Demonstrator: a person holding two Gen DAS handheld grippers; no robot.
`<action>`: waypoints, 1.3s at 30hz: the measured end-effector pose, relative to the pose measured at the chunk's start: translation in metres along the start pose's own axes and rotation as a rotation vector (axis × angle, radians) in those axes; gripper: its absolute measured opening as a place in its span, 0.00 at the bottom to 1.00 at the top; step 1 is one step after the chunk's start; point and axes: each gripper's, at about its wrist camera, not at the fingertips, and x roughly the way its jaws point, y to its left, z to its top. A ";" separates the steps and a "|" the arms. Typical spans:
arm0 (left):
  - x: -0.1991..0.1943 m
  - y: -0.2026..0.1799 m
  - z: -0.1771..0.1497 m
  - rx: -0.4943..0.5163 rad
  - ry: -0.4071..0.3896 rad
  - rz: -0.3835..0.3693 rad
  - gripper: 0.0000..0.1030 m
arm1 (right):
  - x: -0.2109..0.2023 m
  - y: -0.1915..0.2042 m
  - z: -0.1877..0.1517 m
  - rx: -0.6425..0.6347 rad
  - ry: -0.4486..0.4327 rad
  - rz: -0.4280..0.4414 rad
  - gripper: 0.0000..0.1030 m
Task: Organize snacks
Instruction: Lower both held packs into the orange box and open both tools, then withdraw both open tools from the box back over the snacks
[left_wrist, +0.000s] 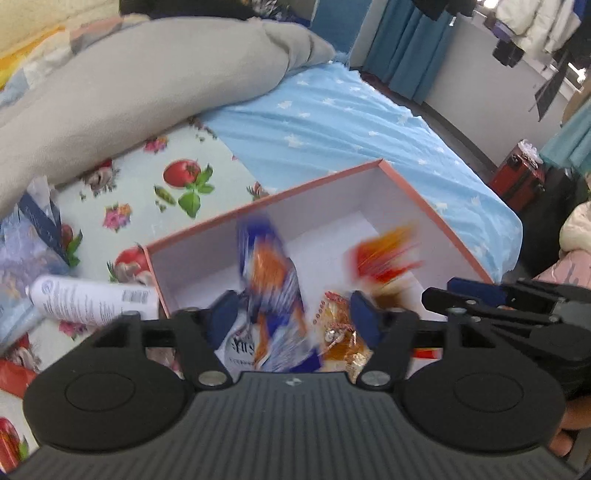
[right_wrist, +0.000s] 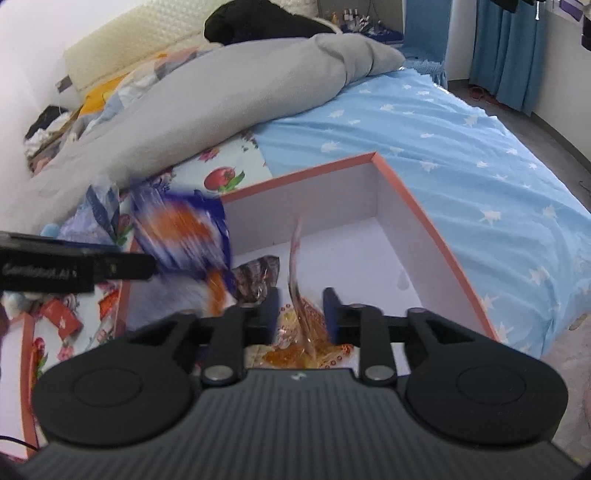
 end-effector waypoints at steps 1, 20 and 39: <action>-0.002 0.000 0.000 0.003 -0.011 0.014 0.70 | -0.002 0.000 0.000 0.001 -0.006 0.005 0.37; -0.083 0.031 -0.038 -0.036 -0.261 0.065 0.69 | -0.068 0.049 -0.007 -0.072 -0.296 0.023 0.37; -0.156 0.095 -0.169 -0.182 -0.406 0.213 0.69 | -0.066 0.128 -0.084 -0.189 -0.339 0.205 0.37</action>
